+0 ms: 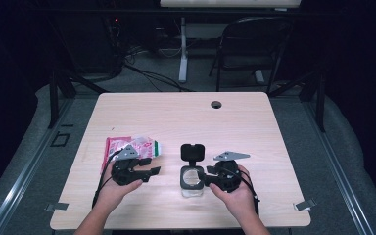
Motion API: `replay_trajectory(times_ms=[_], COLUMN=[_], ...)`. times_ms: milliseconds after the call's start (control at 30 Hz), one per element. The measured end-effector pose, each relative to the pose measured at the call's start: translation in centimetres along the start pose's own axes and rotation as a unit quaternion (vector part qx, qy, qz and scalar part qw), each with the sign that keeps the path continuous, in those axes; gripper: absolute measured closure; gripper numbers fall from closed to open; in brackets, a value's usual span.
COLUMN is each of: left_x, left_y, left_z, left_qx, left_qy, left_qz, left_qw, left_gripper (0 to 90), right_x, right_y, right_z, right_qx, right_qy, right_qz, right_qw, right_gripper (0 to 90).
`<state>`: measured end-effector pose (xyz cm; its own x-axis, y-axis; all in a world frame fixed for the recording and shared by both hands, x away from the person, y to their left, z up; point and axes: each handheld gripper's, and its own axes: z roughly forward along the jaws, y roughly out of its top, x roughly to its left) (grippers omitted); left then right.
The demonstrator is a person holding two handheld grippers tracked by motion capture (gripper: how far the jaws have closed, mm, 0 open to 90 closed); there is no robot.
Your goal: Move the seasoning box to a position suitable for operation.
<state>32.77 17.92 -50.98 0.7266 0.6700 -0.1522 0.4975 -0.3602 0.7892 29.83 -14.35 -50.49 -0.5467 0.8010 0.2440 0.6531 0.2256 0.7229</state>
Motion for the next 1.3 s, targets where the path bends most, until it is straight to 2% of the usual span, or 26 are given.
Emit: replay_trajectory(times_ms=[33,100,133,233,267,467,533,600,733,833,933,1033,1100,1200,1300], left_x=[0.2,0.6,0.8,1.8,2.1,3.8,4.1,4.2,4.1,3.8,3.8,3.5,3.3,3.2,3.1], left_y=[0.0,0.0,0.0,0.0,-0.1,-0.9,-1.1,-1.3,-1.4,-1.5,-1.6,-1.8,-1.9,-2.1,-2.2], left_z=[-0.1,-0.6,-0.9,-1.7,-1.8,-2.2,-2.0,-1.6,-0.7,0.2,1.1,2.1,2.8,3.7,4.5], left_qx=[-0.007,-0.013,-0.012,-0.013,-0.012,0.0,0.006,0.01,0.024,0.038,0.046,0.057,0.064,0.069,0.078], left_qy=[0.01,0.041,0.053,0.062,0.071,0.106,0.105,0.102,0.103,0.12,0.12,0.134,0.137,0.138,0.157], left_qz=[0.007,0.024,0.024,0.015,0.016,0.01,0.004,0.008,0.021,0.042,0.041,0.063,0.073,0.075,0.085], left_qw=[0.9999,0.9988,0.9983,0.9979,0.9973,0.9943,0.9944,0.9947,0.9942,0.9912,0.9908,0.9873,0.9858,0.9852,0.9808], left_gripper=[45.3,43.8,43.4,43.4,43.5,43.2,43.4,43.3,44.5,43.2,40.5,38.7,38.3,36.0,32.6], right_x=[0.0,0.0,0.0,0.0,-0.1,-0.2,-0.2,-0.2,-0.3,-0.4,-0.6,-0.7,-0.8,-0.9,-1.1], right_y=[0.0,0.0,0.0,-0.1,-0.1,-0.2,-0.2,-0.2,-0.4,-0.4,-0.6,-0.8,-0.9,-1.2,-1.4], right_z=[0.0,0.0,0.0,0.0,0.1,0.2,0.3,0.3,0.2,-0.1,-0.4,-0.7,-0.8,-1.1,-1.4], right_qx=[0.0,-0.002,-0.001,-0.004,-0.003,-0.004,-0.004,-0.001,-0.003,-0.011,-0.011,-0.013,-0.017,-0.018,-0.018], right_qy=[0.0,0.0,0.0,0.001,0.001,0.004,0.004,0.006,0.006,0.005,0.004,0.001,0.0,-0.005,-0.01], right_qz=[-0.001,-0.001,0.0,0.005,0.006,0.008,0.008,0.003,0.007,0.011,0.011,0.015,0.016,0.018,0.019], right_qw=[1.0,1.0,1.0,1.0,1.0,1.0,1.0,1.0,1.0,0.9999,0.9999,0.9998,0.9997,0.9996,0.9996], right_gripper=[55.6,55.6,55.6,55.5,55.5,55.4,55.4,55.1,55.0,54.9,54.7,54.6,54.4,54.3,54.0])
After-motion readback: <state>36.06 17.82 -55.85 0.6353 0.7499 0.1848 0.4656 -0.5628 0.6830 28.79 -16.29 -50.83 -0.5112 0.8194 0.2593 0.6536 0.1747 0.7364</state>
